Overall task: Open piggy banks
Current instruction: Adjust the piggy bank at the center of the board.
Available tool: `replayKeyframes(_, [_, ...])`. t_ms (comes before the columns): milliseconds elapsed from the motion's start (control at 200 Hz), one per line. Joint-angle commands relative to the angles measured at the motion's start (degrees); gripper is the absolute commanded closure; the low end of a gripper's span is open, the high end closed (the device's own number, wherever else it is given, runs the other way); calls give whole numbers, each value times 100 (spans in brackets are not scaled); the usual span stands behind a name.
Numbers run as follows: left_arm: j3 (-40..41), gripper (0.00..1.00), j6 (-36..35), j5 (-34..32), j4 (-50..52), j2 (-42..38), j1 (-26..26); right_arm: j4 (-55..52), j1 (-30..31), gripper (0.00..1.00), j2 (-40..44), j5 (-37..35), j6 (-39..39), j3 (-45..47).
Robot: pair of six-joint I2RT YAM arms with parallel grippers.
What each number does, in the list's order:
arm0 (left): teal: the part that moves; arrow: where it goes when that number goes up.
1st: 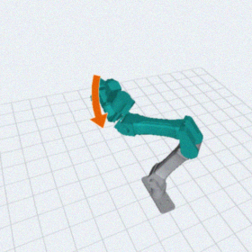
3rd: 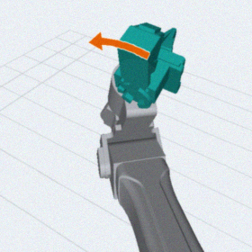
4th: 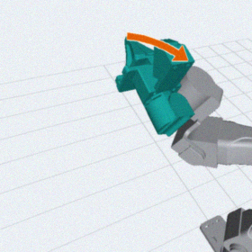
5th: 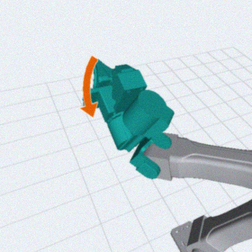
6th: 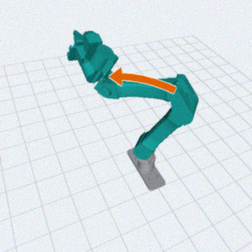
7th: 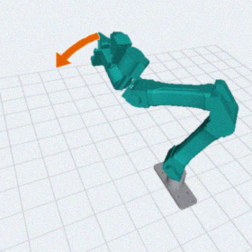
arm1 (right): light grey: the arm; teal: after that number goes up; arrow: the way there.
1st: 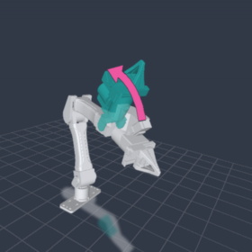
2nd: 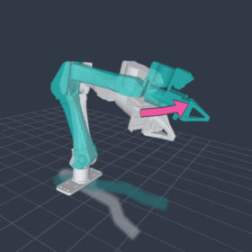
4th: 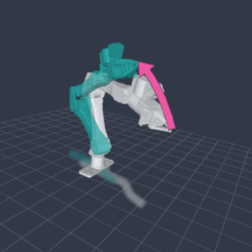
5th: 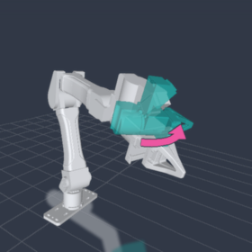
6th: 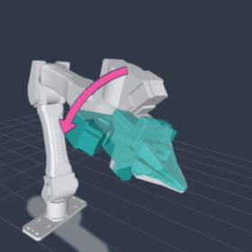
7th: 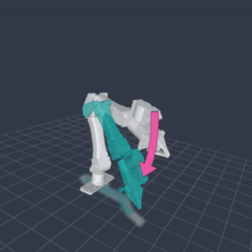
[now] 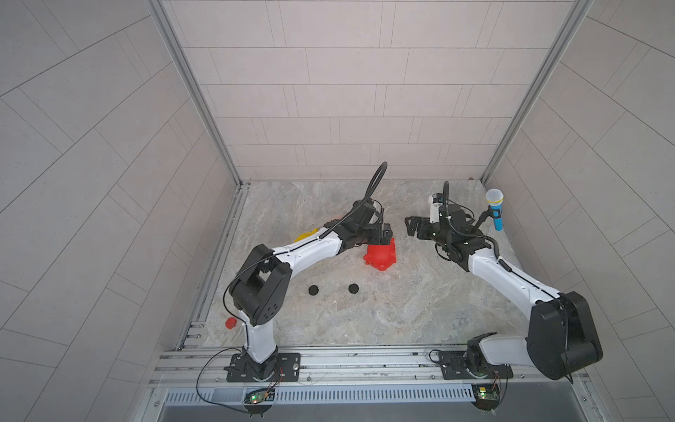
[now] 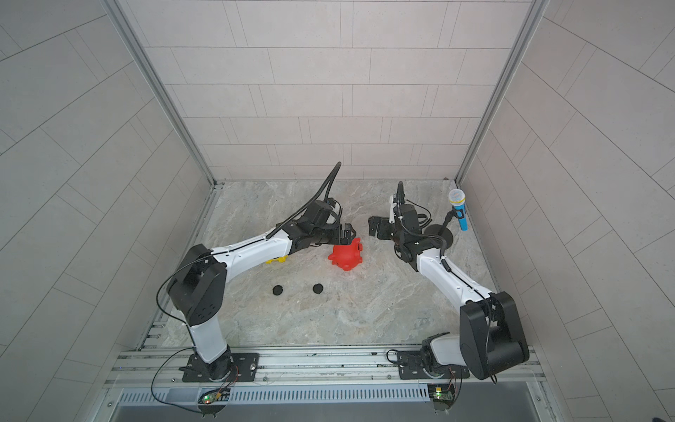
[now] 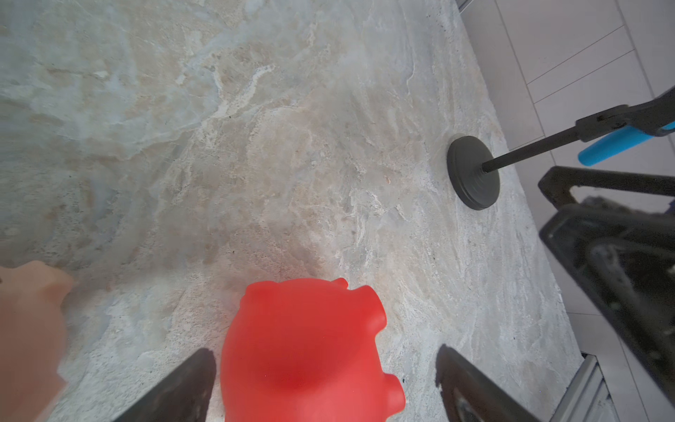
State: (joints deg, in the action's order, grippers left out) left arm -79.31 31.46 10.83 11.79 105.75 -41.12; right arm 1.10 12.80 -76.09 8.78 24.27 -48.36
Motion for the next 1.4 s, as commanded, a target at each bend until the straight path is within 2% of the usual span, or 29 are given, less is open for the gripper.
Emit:
replayKeyframes(0, [-496, 0, -156, -283, 999, 275, -89, 133, -153, 0, 141, 339, -37, 216])
replayKeyframes(130, [-1001, 0, -141, -346, 1597, 513, -192, 75, -223, 0, 131, 397, -32, 269])
replayKeyframes(215, [-1200, 0, -116, -693, 1895, 602, -305, 154, -234, 0, 151, 400, -4, 335])
replayKeyframes(305, [-1275, 0, -35, -1094, 2078, 656, -370, 261, -243, 1, 190, 419, 42, 403])
replayKeyframes(430, [-1304, 0, 74, -1224, 2117, 772, -370, 396, -247, 2, 278, 460, 69, 500])
replayKeyframes(846, [-1711, 0, 172, -796, 2161, 1368, -370, 637, -259, 5, 439, 434, 152, 678])
replayKeyframes(1111, [-1728, 2, -69, -512, 2299, 1585, -362, 637, -259, 6, 470, 435, 173, 695])
replayKeyframes(1261, [-1659, 3, -521, 95, 2541, 1572, -300, 689, -260, 14, 466, 682, 391, 793])
replayKeyframes(1396, [-1245, 2, -867, 253, 2548, 1246, -293, 978, -251, 23, 443, 1017, 759, 1092])
